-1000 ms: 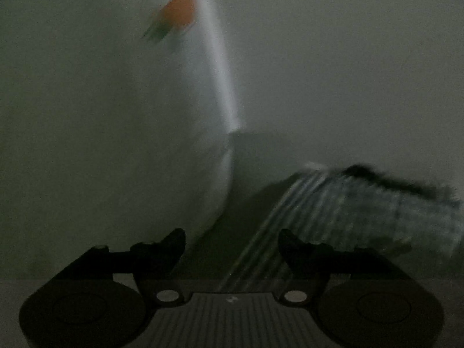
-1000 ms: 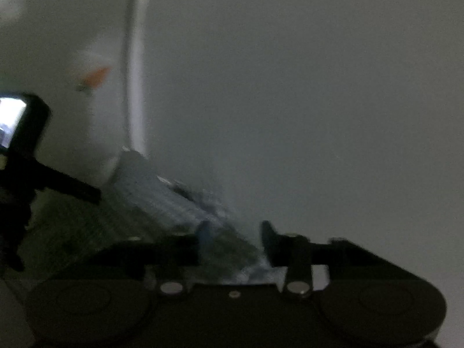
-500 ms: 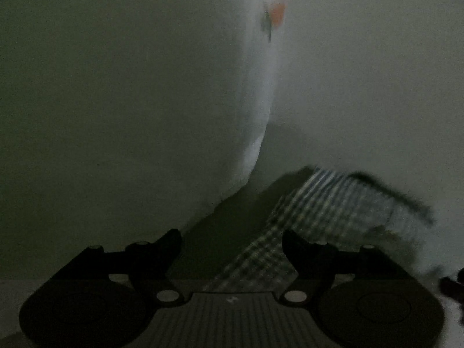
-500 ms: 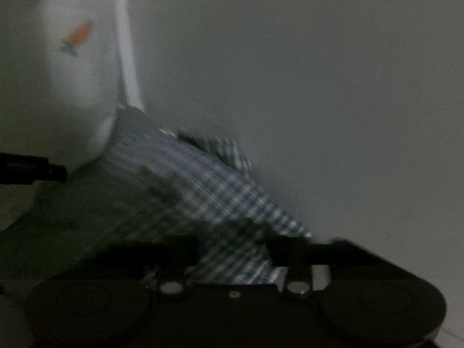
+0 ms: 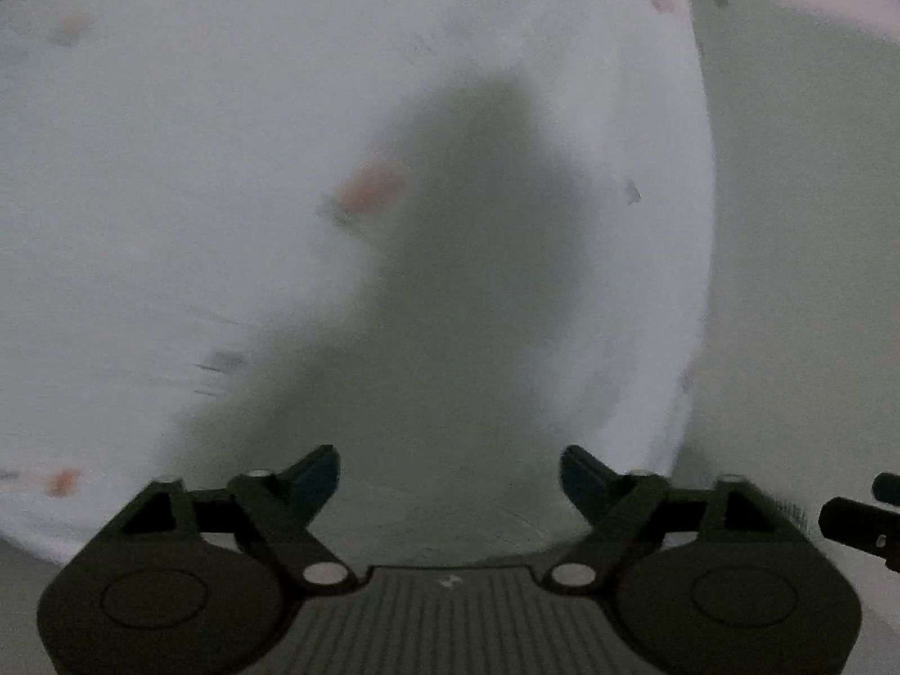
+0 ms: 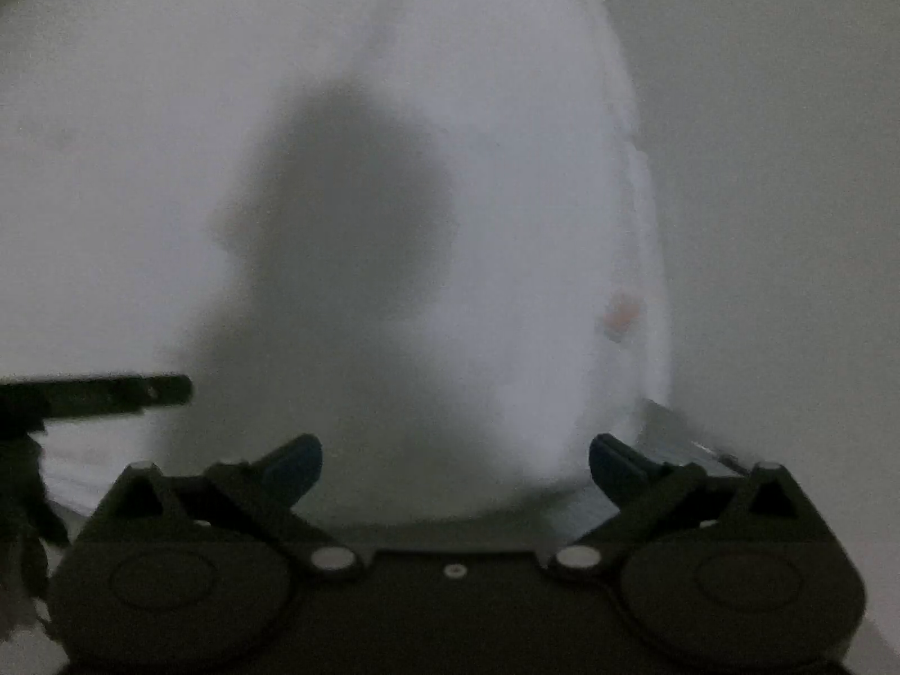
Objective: Fold clothes
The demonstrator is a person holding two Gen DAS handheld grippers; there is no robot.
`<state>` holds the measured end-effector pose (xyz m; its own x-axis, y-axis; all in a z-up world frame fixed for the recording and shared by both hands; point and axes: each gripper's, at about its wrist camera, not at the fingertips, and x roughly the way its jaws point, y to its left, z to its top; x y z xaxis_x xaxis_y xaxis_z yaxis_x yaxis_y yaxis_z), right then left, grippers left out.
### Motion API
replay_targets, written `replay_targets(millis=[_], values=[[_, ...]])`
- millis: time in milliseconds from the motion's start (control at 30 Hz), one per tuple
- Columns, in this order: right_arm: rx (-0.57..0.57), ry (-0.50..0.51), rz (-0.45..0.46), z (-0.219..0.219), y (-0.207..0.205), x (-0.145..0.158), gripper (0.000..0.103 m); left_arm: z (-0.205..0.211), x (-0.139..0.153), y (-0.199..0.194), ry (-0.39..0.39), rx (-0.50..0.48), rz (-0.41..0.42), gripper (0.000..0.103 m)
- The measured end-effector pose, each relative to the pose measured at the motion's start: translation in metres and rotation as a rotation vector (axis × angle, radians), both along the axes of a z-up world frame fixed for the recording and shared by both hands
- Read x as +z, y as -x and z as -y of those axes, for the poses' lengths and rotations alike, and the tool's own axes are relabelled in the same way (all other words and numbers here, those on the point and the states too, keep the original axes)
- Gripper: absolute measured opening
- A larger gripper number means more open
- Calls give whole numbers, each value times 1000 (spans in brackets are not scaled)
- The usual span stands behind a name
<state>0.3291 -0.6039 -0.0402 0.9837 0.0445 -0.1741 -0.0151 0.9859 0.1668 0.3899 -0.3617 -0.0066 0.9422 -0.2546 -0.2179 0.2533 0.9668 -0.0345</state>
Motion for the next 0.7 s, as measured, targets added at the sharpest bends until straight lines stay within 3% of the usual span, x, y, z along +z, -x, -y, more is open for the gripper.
replay_targets(millis=[100, 300, 467, 700], values=[[40, 33, 23, -55, 43, 16, 103, -60, 19, 63, 26, 48, 36, 103], [41, 90, -26, -155, 134, 19, 103, -164, 30, 194, -31, 119, 112, 103], [1, 107, -137, -226, 211, 29, 103, -231, 19, 280, -24, 127, 21, 103], [-23, 182, -251, -297, 305, 24, 103, -288, -6, 345, 20, 138, -172, 103]])
